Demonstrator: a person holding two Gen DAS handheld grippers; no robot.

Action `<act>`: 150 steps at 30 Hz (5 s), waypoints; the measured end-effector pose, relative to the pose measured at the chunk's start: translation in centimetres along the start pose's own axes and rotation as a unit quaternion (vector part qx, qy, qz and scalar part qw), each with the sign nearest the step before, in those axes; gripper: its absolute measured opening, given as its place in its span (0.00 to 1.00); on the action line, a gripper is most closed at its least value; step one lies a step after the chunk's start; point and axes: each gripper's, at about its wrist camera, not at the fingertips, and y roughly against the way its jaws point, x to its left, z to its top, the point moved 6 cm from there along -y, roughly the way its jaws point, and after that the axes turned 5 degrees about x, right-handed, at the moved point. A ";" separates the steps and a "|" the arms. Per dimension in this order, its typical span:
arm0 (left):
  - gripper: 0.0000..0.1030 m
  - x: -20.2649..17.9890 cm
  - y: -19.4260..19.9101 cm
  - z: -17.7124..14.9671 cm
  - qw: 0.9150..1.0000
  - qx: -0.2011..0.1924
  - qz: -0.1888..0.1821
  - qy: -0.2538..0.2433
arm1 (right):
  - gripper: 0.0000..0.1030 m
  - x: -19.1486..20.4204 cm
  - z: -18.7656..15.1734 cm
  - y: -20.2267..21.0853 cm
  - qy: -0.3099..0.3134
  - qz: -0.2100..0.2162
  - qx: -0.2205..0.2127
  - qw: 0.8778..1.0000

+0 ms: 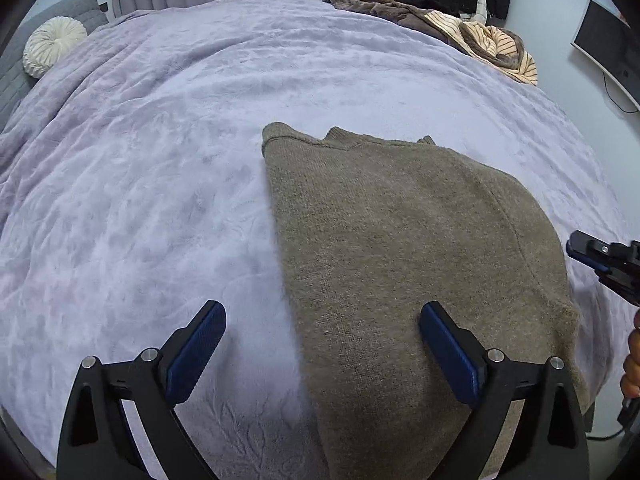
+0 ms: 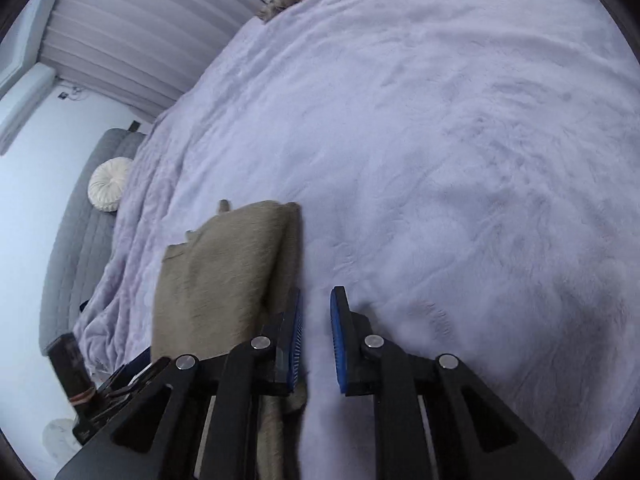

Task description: Fold small clothes

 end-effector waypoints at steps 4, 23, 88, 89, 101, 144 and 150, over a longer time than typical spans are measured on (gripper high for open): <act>0.95 -0.5 0.0 -0.8 1.000 0.006 -0.005 -0.004 | 0.16 6.6 -2.5 -0.4 0.092 0.014 0.023 0.995; 0.96 -1.1 -0.6 -3.0 0.999 0.010 -0.027 0.022 | 0.11 1.6 -8.5 -2.3 0.075 -0.023 0.036 0.996; 0.99 -0.6 5.2 -2.8 0.997 0.027 0.053 0.047 | 0.89 8.7 -5.2 -1.7 0.104 -0.247 0.065 0.961; 0.99 -0.5 5.2 -2.8 0.997 0.027 0.054 0.048 | 0.89 8.7 -5.1 -1.7 0.105 -0.248 0.066 0.961; 0.99 -0.2 5.3 -2.9 0.997 0.028 0.061 0.045 | 0.89 8.6 -5.2 -1.6 0.104 -0.251 0.064 0.960; 0.99 0.0 4.6 -3.5 0.996 0.037 0.068 0.037 | 0.89 8.4 -6.4 -2.4 0.098 -0.252 0.070 0.960; 0.99 0.1 4.5 -3.5 0.996 0.038 0.072 0.036 | 0.89 8.4 -6.2 -2.4 0.101 -0.258 0.069 0.958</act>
